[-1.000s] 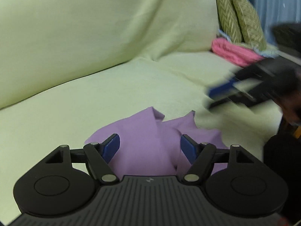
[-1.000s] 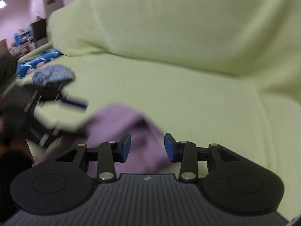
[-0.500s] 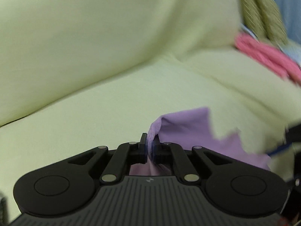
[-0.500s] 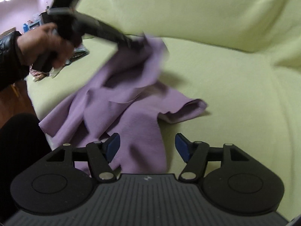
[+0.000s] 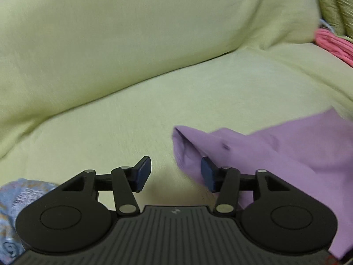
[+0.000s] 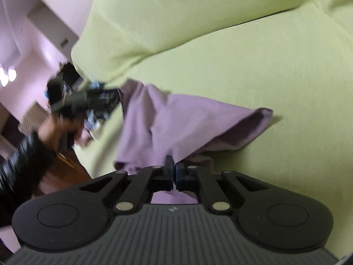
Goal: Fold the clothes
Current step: 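Lift the lilac top with both grippers and pull it from the pile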
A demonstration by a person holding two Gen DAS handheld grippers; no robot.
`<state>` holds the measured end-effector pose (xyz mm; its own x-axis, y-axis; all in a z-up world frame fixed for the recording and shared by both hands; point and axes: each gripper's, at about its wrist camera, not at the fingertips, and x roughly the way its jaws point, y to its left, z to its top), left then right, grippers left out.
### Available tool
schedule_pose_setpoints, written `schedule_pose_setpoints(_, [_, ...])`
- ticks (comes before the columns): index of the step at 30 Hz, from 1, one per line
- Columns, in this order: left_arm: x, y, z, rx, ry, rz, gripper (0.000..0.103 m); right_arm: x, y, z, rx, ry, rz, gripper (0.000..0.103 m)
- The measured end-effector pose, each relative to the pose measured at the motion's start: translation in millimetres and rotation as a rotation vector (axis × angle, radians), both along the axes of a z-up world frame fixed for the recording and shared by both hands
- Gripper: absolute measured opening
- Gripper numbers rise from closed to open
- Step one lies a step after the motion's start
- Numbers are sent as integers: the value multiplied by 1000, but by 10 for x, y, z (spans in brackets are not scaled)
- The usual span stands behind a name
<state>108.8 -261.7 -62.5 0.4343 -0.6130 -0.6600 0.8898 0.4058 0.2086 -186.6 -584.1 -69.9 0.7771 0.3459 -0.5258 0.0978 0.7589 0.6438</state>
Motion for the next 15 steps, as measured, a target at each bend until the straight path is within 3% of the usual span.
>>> schedule_pose_setpoints(4, [-589, 272, 29, -11, -37, -195, 72, 69, 13, 61, 53, -49, -55, 3])
schedule_pose_setpoints(8, [-1198, 396, -157, 44, -137, -384, 72, 107, 27, 95, 49, -76, -93, 3])
schedule_pose_setpoints(12, [-1547, 272, -463, 143, -267, -503, 70, 117, 51, 67, 46, -62, -108, 3])
schedule_pose_setpoints(13, [-1583, 143, -557, 179, -284, -516, 60, 111, 48, 62, 46, -58, -115, 3])
schedule_pose_setpoints(15, [-1595, -29, -667, 239, -300, -529, 24, 103, 50, 63, 44, -52, -129, 3])
